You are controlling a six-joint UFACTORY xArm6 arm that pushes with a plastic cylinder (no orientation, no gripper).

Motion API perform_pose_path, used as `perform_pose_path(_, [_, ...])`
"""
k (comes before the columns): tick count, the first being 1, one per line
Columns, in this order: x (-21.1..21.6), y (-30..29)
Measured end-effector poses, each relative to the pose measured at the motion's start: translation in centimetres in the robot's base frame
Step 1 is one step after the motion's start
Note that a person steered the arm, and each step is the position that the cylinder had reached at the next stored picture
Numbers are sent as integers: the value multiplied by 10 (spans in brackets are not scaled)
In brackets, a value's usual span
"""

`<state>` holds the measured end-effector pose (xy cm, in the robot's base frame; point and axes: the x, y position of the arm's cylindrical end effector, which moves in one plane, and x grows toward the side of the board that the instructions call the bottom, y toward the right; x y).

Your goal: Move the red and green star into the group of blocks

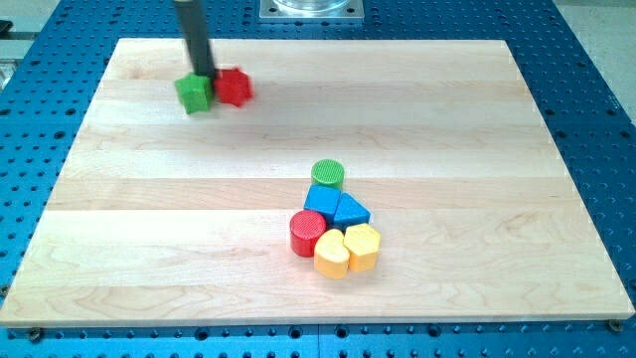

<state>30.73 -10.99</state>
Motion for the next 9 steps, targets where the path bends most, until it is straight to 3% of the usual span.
perform_pose_path(2, [30, 121])
perform_pose_path(4, [151, 166])
perform_pose_path(5, [144, 159])
perform_pose_path(6, [118, 120])
perform_pose_path(7, [72, 23])
perform_pose_path(8, [70, -71])
perform_pose_path(9, [23, -130])
